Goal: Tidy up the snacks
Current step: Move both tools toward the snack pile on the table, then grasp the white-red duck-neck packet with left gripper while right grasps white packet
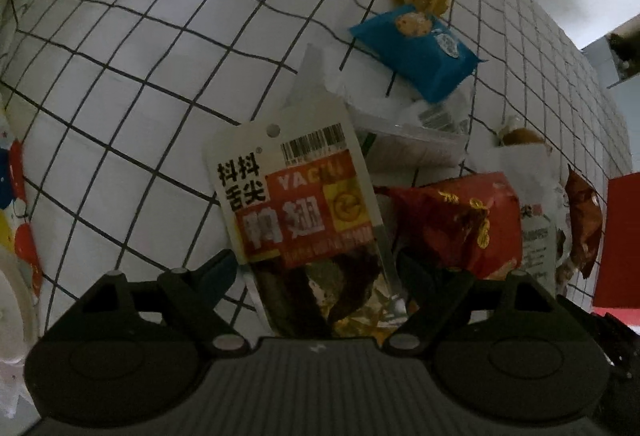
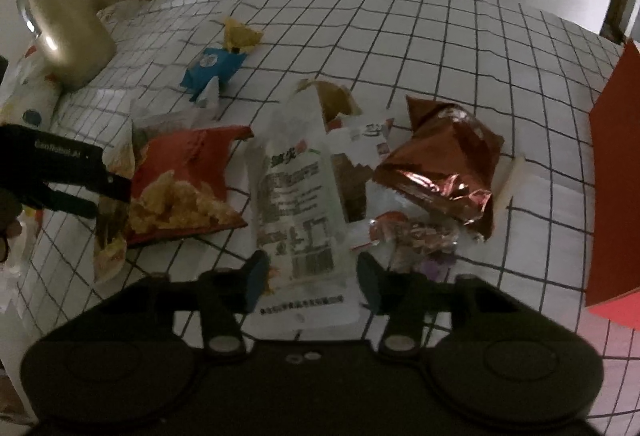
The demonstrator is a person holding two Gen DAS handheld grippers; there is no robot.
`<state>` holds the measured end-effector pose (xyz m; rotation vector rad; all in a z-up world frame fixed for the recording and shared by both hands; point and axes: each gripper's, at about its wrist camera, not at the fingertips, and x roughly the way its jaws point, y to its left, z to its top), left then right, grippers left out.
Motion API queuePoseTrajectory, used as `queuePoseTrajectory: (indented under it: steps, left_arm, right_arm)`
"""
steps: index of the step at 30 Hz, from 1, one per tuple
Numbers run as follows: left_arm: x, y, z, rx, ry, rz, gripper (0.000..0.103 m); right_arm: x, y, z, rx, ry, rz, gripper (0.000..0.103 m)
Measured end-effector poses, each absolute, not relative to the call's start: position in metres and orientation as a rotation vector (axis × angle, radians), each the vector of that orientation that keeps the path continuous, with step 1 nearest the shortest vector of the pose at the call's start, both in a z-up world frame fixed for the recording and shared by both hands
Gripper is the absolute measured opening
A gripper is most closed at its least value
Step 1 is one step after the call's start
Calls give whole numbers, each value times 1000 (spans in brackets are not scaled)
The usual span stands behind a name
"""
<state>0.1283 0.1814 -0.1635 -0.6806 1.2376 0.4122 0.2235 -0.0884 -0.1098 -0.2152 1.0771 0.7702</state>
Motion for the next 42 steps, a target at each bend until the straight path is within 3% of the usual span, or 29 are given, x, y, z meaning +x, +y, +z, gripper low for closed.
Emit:
queuePoseTrajectory:
  steps: [3,7,16,20,23,27,29,32,42]
  left_arm:
    - [123,175,-163,-650,1240,390,87]
    - [116,169,-161,-620,1236,375,86]
    - [111,160,-160,-566,1229,361,85]
    - [108,160,-159,-565,1219,370,78]
    - [104,162,-157,-571,1205,369,74]
    - [97,164,-152,-586,1180,354,67]
    - [94,165,-150,-602,1167,333,55]
    - [92,165,-145,-594,1147,316,48]
    - [84,165,-137,-633,1121,298,48]
  right_arm:
    - [218,-85,-110,-247,1084,796,34]
    - [210,-83,-107,-256,1091,842,31]
    - [215,-71,-120,-226,1152,814,51]
    - [213,-70,-122,-223,1134,779,28]
    - [213,-78,-115,-173,1116,780,4]
    - [208,-84,-109,-129,1102,804,1]
    - [202,-85,-104,-122,1086,812,0]
    - [194,-83,-98,-123,1061,812,0]
    - [181,-84,-101,-149,1063,795,1]
